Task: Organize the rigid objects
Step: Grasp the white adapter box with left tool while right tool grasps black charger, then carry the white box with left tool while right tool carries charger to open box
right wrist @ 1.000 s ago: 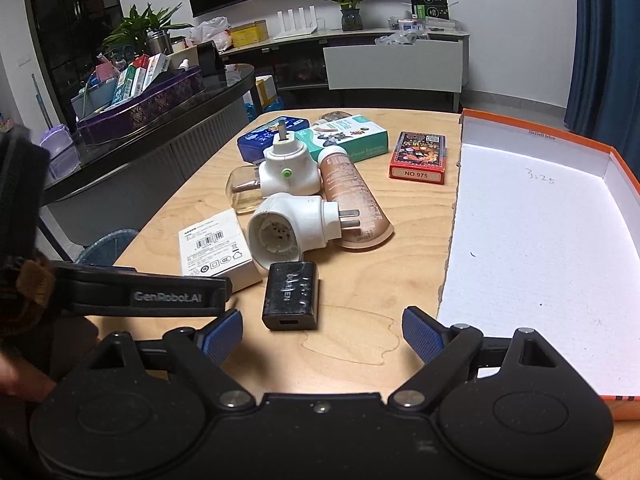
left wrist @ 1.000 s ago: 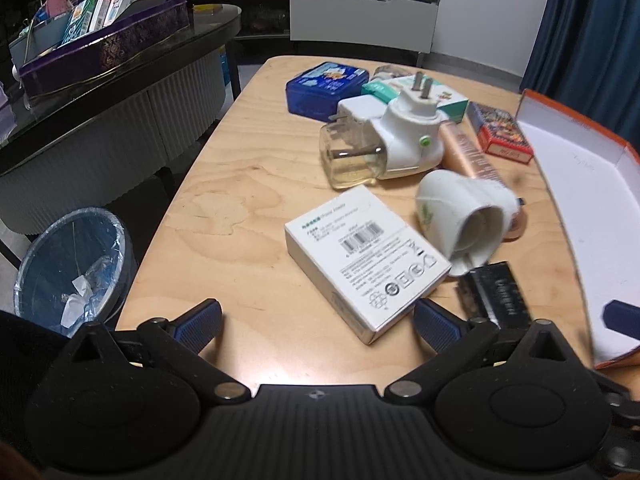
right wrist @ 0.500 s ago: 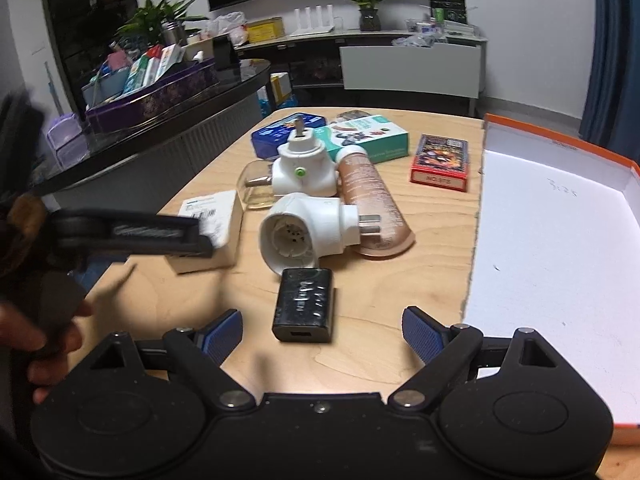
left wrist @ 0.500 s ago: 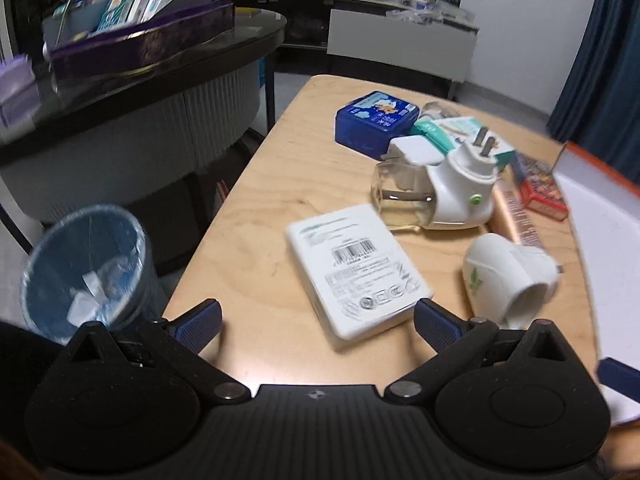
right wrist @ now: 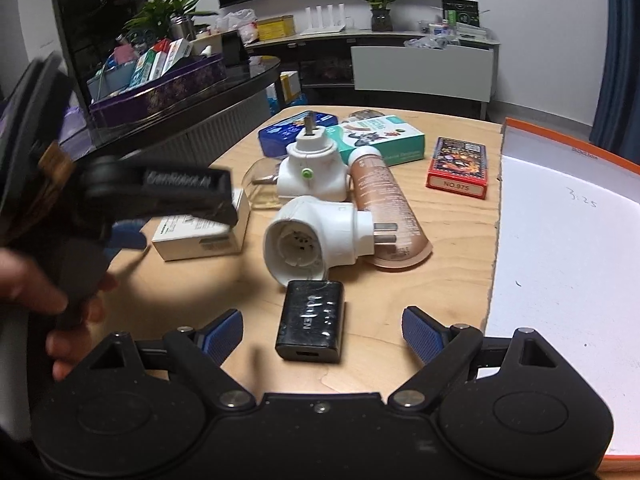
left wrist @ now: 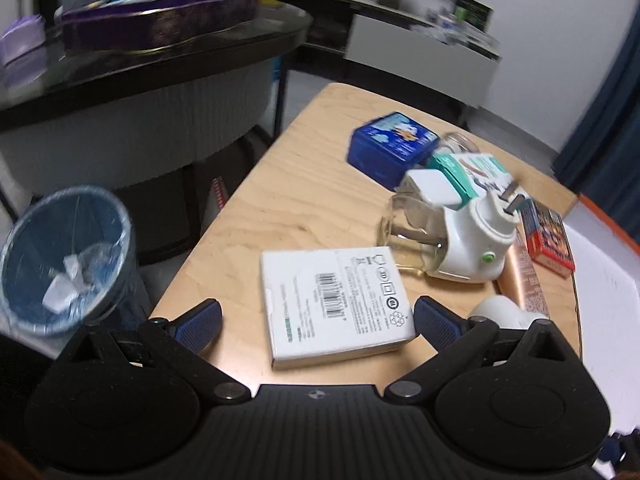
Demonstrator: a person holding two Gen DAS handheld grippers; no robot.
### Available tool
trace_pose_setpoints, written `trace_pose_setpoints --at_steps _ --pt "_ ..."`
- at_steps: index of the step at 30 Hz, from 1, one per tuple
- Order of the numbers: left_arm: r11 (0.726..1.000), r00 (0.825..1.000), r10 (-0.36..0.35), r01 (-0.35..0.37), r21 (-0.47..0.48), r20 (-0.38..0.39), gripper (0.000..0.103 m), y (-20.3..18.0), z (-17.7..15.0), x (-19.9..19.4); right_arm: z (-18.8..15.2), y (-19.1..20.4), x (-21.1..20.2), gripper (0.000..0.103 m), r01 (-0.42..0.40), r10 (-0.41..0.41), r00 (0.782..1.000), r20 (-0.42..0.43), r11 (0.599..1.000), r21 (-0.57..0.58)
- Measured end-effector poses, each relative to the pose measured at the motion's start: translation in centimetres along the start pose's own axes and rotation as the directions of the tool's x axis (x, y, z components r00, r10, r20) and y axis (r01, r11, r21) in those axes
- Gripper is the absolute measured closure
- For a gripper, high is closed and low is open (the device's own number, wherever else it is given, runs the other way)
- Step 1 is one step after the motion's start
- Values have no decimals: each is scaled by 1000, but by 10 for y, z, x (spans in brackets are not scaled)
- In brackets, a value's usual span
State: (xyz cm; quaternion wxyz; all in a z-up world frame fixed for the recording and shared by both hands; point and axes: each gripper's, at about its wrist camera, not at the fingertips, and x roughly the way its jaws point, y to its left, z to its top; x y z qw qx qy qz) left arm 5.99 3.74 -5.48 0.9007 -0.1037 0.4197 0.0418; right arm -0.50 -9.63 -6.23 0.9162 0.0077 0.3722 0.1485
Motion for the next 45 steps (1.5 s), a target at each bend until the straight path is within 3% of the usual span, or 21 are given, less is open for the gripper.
trace_pose_setpoints --at_steps 4,8,16,17,18,19,20,22,27,35,45 --pt "1000 1000 -12 12 13 -2 0 5 -10 -6 0 0 5 1 7 -8 1000 -3 1000 -7" --pt "999 999 29 -30 33 26 0 3 -8 2 -1 3 15 1 5 -6 1000 -17 1000 -13" --pt "977 994 49 -68 204 97 0 -3 -11 16 -3 9 21 5 27 -27 1000 3 998 -62" --pt "977 994 44 -64 203 104 0 -2 -11 16 -4 10 21 8 31 -30 999 12 997 -73" --pt "976 992 36 -60 209 118 12 -3 -12 14 -4 10 21 12 30 -28 999 23 996 -82" --pt "973 991 19 -48 224 130 24 -4 -13 12 -4 10 21 26 26 -22 999 36 996 -89" --pt "970 991 17 -48 238 132 24 -7 -13 10 -4 10 20 46 21 -17 999 47 996 -92" --pt "970 991 3 -35 242 131 24 -9 -15 9 -3 10 19 59 27 -22 998 54 995 -97" --pt "974 992 -3 -27 227 129 24 -9 -18 2 -4 4 15 59 16 -12 998 58 998 -69" --pt "976 985 -25 -12 219 168 24 -15 -21 -26 2 0 -9 59 35 -25 990 135 997 -68" --pt "971 973 -106 57 231 203 24 -39 -17 -61 26 -27 -44 59 111 -113 975 190 994 19"
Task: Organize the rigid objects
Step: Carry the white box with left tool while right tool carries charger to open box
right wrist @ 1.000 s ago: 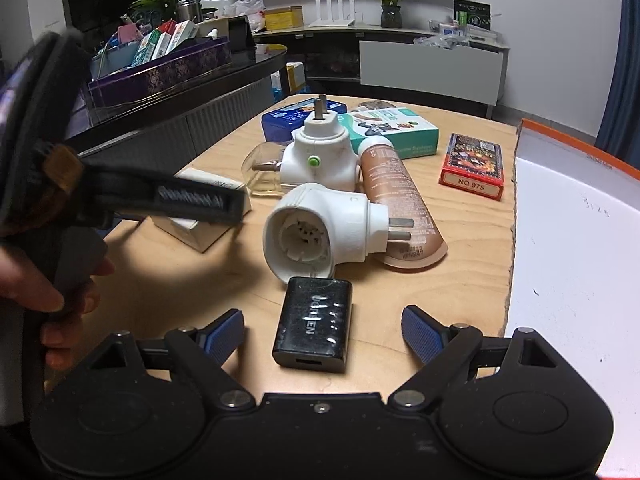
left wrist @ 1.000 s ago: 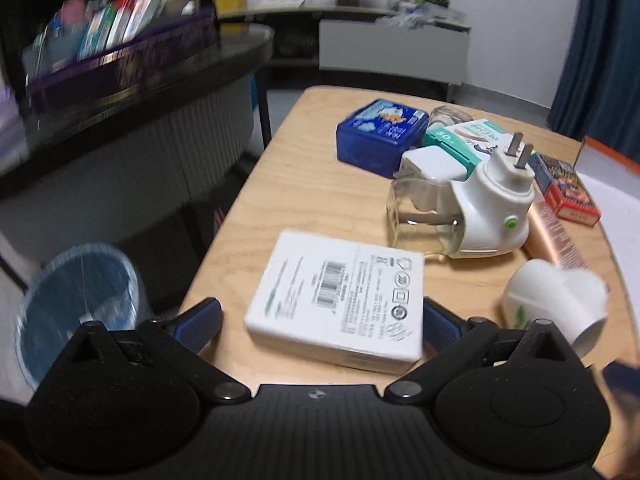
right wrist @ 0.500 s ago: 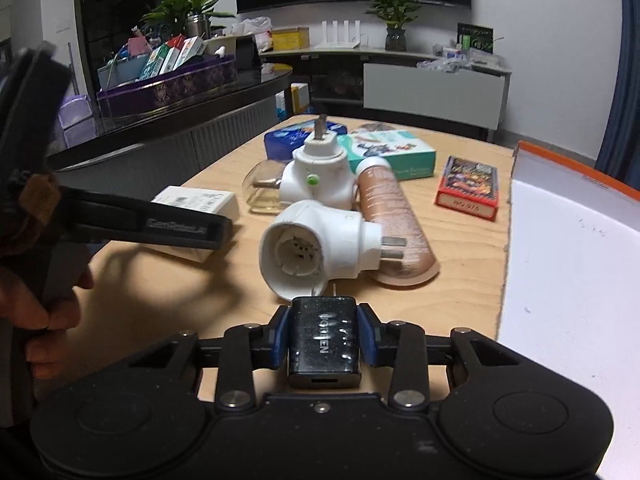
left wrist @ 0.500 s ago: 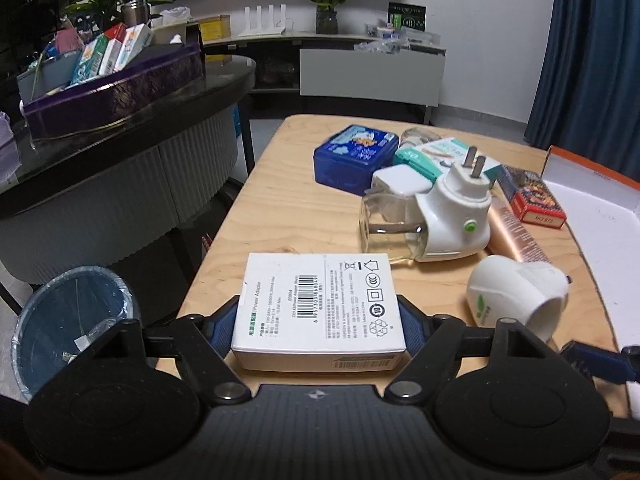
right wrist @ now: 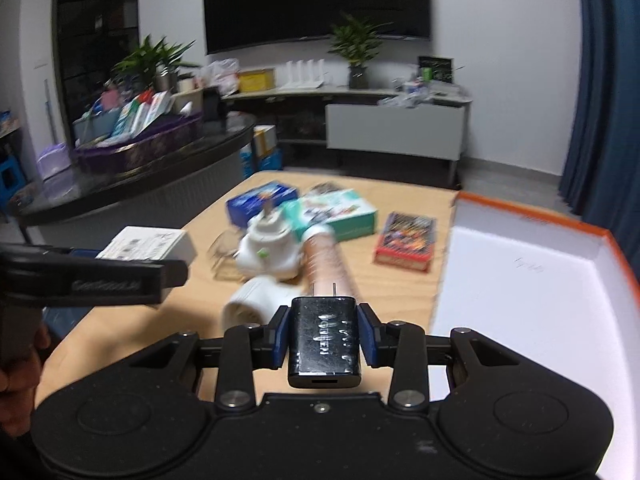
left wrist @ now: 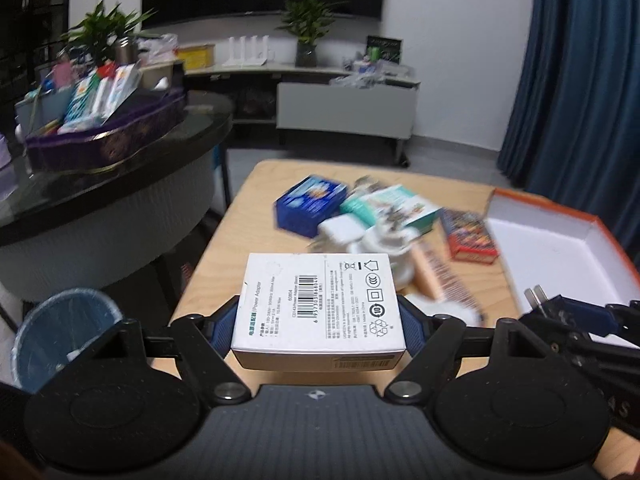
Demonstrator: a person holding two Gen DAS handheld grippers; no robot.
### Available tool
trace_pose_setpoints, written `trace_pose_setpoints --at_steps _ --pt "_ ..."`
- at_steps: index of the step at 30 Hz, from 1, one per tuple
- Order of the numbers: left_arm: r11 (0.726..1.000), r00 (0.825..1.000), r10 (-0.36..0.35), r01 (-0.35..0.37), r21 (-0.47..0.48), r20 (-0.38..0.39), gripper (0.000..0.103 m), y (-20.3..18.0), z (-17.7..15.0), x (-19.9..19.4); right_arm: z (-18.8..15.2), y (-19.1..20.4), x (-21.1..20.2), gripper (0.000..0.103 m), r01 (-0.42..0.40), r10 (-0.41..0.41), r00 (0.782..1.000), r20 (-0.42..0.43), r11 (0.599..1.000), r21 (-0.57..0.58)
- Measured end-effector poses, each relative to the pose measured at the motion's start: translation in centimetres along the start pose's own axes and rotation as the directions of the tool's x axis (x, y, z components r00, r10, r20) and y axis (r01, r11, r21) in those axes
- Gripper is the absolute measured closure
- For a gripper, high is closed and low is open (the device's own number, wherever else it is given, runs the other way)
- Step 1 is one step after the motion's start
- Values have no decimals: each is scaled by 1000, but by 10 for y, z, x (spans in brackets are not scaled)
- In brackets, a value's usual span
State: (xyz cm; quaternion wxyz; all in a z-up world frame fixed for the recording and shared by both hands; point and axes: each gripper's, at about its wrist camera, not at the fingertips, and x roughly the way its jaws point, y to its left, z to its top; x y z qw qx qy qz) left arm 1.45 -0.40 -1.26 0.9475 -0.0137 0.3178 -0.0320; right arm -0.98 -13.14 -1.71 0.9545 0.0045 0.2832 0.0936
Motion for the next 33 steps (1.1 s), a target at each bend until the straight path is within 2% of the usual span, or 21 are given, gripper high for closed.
trace_pose_setpoints --at_steps 7,11,13,17,24,33 --pt "994 996 -82 79 80 30 24 -41 43 -5 36 -41 -18 59 99 -101 994 37 994 51" --pt "983 989 -125 113 145 79 24 -73 70 -8 62 -70 -31 59 146 -153 986 65 984 103" --pt "983 987 -133 119 142 93 24 -86 76 -5 71 -82 -37 59 170 -181 980 84 978 121" --pt "981 983 -161 149 124 86 24 -109 76 4 76 -106 -44 59 204 -220 972 87 966 161" --pt "973 978 -203 195 120 56 24 -135 71 18 65 -144 -39 59 222 -238 970 49 950 219" --pt "967 977 -211 206 151 18 24 -155 72 39 62 -182 -25 59 260 -273 962 21 935 239"
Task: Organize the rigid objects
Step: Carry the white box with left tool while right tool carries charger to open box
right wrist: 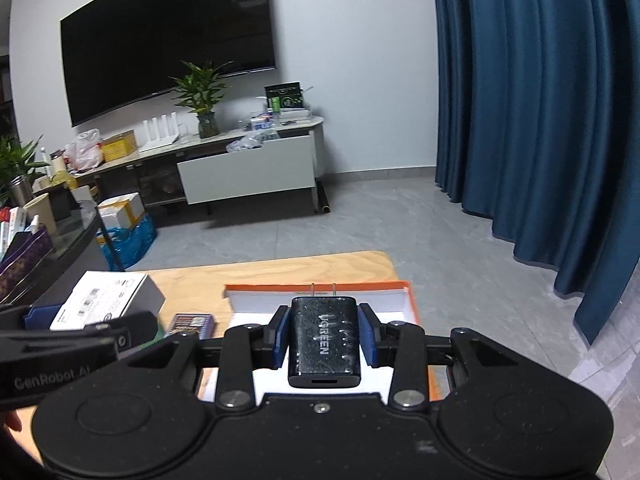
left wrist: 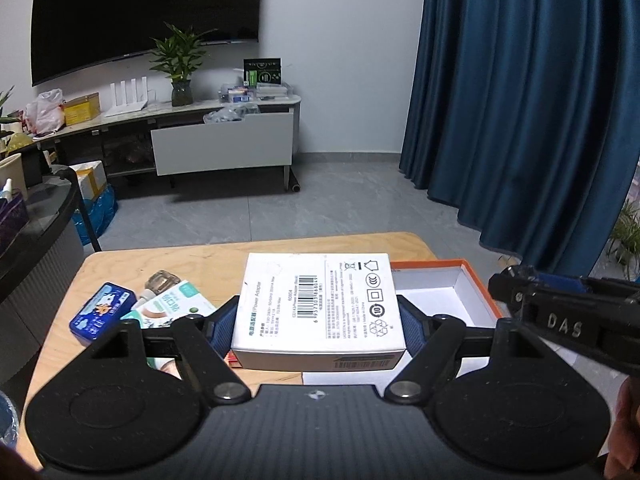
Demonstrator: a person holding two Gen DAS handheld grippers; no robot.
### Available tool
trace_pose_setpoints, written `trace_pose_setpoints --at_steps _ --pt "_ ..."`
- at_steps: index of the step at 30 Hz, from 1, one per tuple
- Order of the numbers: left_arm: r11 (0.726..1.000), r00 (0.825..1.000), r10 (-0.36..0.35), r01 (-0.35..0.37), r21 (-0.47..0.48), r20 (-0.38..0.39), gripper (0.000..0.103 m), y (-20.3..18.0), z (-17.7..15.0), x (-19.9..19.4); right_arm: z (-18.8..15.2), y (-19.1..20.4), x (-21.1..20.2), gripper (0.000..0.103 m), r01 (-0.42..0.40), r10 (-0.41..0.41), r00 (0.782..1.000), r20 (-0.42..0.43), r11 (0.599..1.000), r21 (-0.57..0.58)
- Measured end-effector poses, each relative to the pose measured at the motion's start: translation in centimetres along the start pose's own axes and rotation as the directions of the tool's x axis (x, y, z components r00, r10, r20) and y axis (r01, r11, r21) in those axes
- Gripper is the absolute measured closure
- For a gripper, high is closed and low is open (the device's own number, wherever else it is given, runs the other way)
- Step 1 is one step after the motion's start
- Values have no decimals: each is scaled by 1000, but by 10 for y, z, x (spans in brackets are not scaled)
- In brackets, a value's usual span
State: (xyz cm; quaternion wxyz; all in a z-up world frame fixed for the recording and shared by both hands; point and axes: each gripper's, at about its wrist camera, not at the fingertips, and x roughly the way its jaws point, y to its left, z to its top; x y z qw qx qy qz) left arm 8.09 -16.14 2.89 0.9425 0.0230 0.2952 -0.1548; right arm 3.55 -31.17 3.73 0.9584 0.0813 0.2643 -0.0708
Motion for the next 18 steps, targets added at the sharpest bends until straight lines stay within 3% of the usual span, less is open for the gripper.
trace_pose_setpoints --at_steps 18 --pt "1000 996 -18 19 14 -88 24 -16 9 54 6 -26 63 59 7 -7 999 -34 1000 -2"
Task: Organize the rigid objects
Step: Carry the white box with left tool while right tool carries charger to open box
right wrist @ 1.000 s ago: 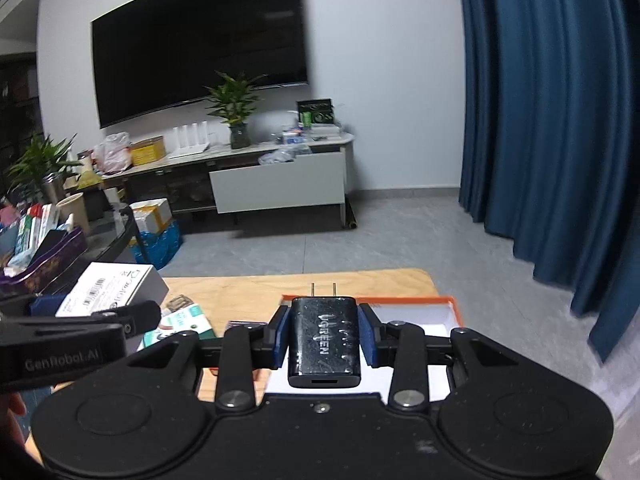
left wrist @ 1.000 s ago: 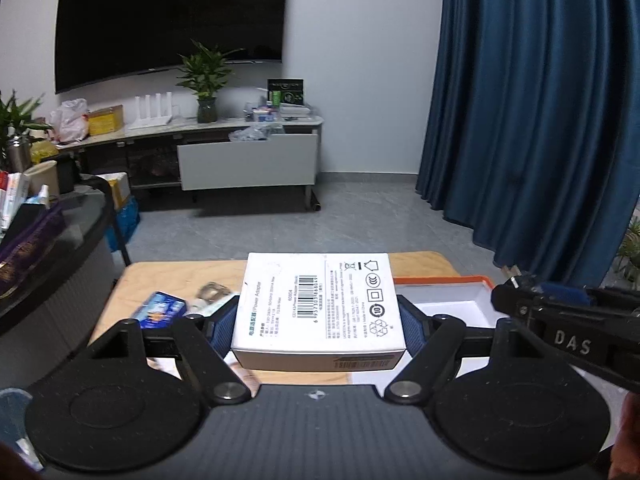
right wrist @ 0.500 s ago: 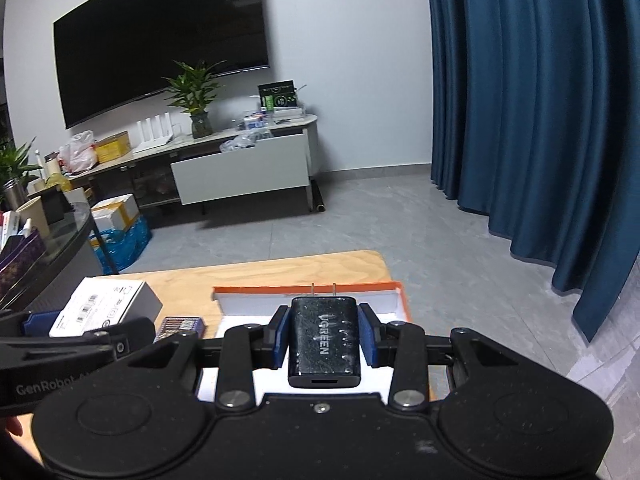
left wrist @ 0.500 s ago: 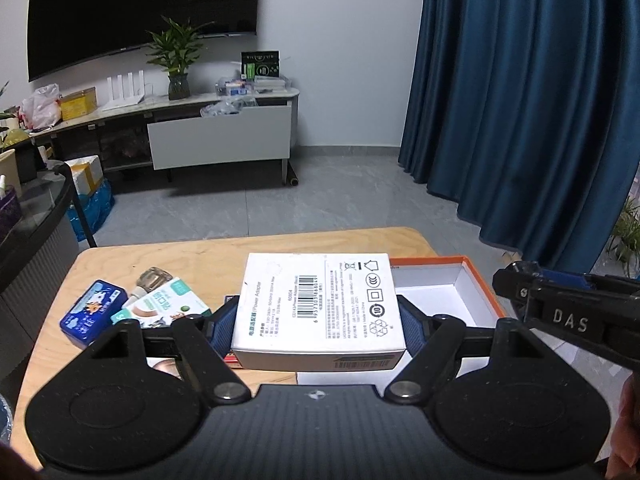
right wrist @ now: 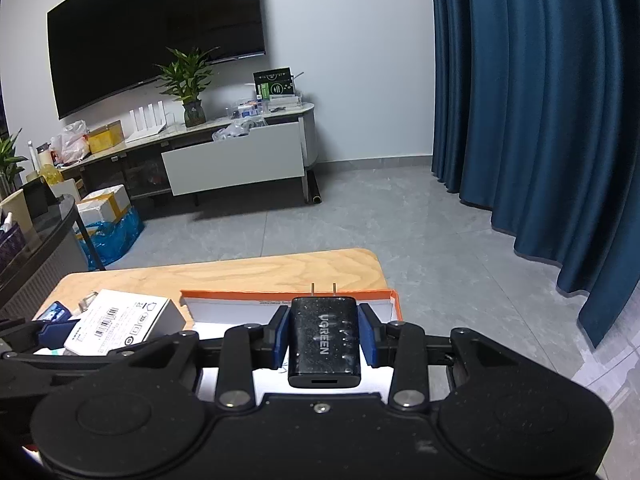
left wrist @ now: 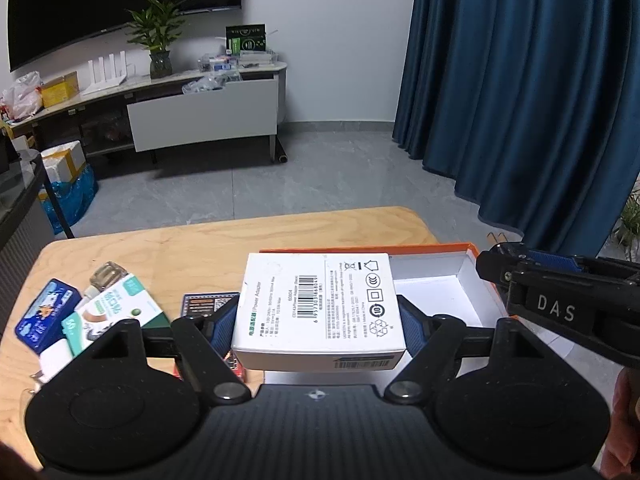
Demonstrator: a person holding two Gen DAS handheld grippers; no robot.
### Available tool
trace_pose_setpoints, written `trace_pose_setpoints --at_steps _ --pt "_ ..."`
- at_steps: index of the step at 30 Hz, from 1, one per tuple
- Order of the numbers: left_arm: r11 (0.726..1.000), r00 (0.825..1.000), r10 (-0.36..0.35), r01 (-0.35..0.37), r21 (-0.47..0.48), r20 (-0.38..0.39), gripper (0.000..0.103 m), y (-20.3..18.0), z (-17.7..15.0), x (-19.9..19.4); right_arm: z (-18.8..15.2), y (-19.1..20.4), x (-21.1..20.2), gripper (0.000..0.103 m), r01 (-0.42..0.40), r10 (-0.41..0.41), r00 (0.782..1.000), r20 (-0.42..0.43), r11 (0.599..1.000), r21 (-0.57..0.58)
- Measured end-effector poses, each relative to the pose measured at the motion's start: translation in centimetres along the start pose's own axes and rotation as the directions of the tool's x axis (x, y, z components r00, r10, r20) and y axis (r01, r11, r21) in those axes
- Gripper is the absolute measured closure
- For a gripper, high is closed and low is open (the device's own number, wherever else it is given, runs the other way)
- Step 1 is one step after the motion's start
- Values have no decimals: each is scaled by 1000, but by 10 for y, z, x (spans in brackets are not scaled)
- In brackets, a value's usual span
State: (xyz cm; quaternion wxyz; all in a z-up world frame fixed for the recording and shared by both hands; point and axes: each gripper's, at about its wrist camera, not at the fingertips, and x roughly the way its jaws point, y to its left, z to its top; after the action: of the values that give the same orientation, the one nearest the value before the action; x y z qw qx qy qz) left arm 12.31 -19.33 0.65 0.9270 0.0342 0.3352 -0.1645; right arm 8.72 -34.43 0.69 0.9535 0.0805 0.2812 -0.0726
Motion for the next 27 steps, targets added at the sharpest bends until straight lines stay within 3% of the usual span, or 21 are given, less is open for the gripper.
trace_pose_setpoints --at_steps 27 --pt "1000 996 4 -5 -10 -92 24 -13 2 54 6 -5 70 59 11 -13 996 -90 1000 -19"
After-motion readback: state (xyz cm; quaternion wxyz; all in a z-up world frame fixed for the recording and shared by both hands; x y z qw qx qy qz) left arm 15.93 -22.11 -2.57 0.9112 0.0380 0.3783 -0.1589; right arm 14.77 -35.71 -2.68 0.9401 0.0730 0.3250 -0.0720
